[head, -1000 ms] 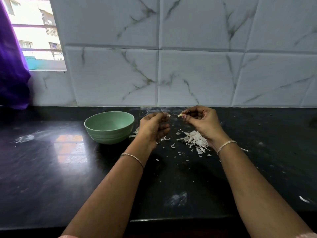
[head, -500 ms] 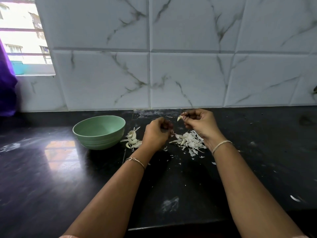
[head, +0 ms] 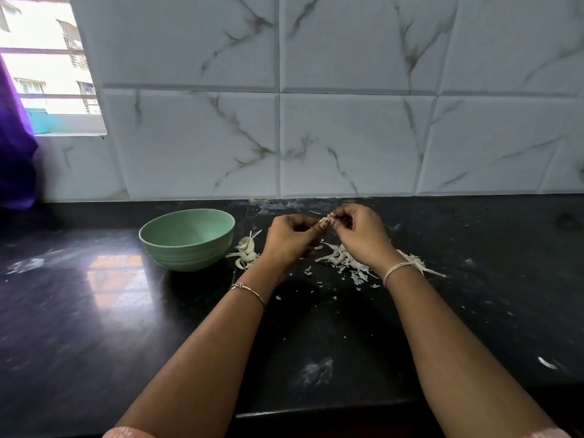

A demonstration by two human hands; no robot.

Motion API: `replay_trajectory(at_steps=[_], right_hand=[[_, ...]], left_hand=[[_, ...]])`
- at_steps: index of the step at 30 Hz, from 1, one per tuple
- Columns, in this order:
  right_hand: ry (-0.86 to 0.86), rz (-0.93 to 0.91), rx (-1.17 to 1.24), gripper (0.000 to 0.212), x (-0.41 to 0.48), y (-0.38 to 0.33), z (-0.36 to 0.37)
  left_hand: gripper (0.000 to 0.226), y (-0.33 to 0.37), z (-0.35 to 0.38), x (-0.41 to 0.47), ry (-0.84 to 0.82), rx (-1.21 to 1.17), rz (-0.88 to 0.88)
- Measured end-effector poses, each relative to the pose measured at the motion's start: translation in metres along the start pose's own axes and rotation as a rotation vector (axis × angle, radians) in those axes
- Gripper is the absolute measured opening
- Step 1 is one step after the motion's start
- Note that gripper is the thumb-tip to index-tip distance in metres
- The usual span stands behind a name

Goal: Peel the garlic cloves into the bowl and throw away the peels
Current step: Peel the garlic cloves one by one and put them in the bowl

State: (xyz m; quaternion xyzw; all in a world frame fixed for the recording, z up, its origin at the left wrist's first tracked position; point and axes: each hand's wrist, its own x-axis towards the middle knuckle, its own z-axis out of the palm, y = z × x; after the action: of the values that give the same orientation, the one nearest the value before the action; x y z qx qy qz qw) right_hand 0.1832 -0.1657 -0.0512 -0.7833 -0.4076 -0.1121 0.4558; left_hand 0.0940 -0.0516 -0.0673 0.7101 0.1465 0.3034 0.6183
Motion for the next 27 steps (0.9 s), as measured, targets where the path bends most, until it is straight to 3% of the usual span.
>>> replay_trajectory(at_steps=[4, 12, 15, 18, 20, 23, 25, 27], right_hand=[[0.005, -0.082, -0.181, 0.012, -0.001, 0.001, 0.000], [0.030, -0.092, -0.220, 0.014, -0.001, 0.000, -0.004], [0.054, -0.057, -0.157, 0.017, 0.000, 0.003, -0.008], [-0.084, -0.023, -0.200, 0.022, -0.002, 0.003, -0.009], [-0.093, -0.040, -0.253, 0.019, -0.006, 0.000, -0.004], [-0.040, -0.119, -0.291, 0.028, -0.007, -0.003, 0.003], [-0.064, -0.148, -0.253, 0.025, -0.008, -0.005, 0.007], [-0.115, -0.158, -0.182, 0.019, -0.009, -0.007, 0.012]], left_hand=[[0.025, -0.002, 0.001, 0.001, 0.024, 0.086, -0.004], [0.013, 0.001, 0.003, 0.000, 0.019, 0.108, -0.038], [0.013, 0.011, -0.006, -0.003, 0.115, 0.129, -0.002], [0.017, 0.027, -0.031, -0.004, 0.275, 0.207, 0.128], [0.017, 0.039, -0.056, -0.010, 0.368, 0.310, 0.208], [0.024, 0.053, -0.104, -0.019, 0.532, 0.680, 0.246], [0.026, 0.056, -0.139, -0.024, 0.547, 0.903, 0.158], [0.028, 0.055, -0.165, -0.025, 0.456, 1.065, 0.028]])
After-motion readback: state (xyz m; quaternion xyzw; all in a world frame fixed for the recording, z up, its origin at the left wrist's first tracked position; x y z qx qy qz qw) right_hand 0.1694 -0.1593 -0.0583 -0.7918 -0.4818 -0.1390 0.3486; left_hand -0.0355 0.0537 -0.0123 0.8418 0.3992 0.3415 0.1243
